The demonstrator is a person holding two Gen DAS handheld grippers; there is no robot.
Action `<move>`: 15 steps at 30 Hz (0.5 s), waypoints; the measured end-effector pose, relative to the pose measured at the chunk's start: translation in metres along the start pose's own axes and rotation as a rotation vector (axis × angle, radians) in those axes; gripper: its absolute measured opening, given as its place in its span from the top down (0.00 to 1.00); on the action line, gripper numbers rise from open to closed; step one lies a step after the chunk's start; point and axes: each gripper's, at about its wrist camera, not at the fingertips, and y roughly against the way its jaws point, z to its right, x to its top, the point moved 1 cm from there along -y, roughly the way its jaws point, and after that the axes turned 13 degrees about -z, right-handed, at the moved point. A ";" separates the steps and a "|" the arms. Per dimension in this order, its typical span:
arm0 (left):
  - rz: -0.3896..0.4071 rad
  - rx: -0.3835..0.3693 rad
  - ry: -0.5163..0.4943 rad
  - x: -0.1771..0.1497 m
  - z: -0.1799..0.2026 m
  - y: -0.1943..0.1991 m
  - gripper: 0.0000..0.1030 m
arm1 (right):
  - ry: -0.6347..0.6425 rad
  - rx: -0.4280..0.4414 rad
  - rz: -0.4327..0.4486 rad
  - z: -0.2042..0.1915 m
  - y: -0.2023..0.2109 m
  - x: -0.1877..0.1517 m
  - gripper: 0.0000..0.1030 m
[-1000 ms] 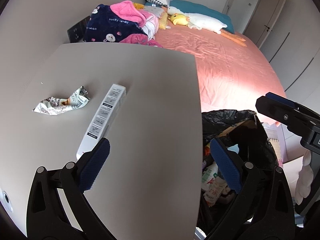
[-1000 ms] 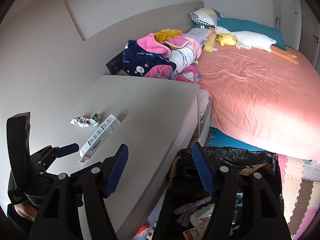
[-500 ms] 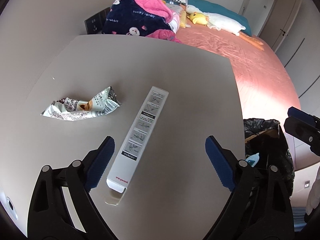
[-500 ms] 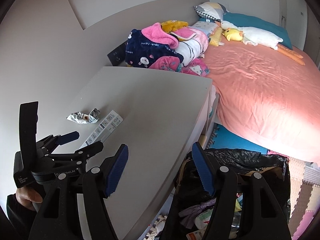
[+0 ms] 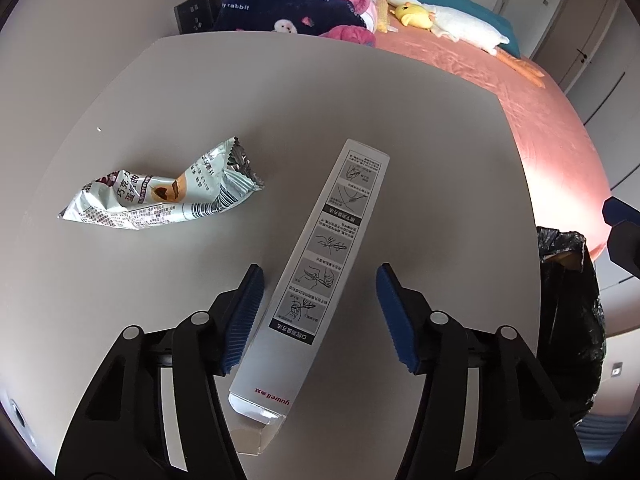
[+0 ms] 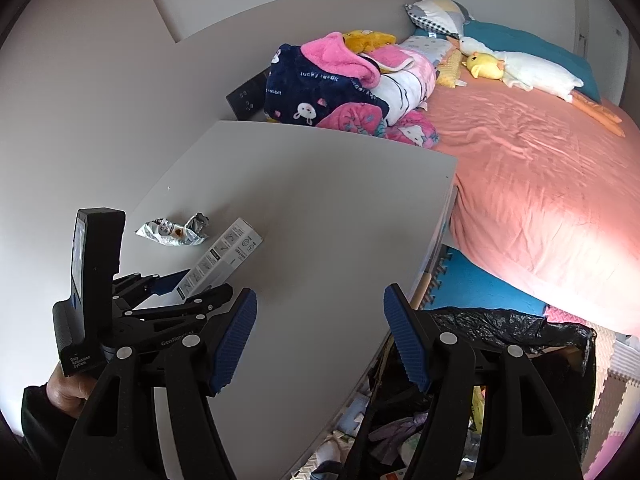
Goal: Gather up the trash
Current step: 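Grasp the white printed box with the left tool while the right tool grasps the silver wrapper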
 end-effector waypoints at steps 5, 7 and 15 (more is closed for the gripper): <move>-0.002 -0.042 0.057 -0.006 -0.008 0.006 0.70 | 0.017 0.006 -0.014 -0.008 -0.007 0.005 0.35; 0.014 -0.042 0.067 -0.011 -0.009 0.010 0.71 | 0.026 0.009 -0.017 -0.012 -0.010 0.006 0.35; 0.087 -0.049 0.113 -0.032 -0.019 0.041 0.72 | 0.080 0.025 -0.031 -0.034 -0.021 0.017 0.35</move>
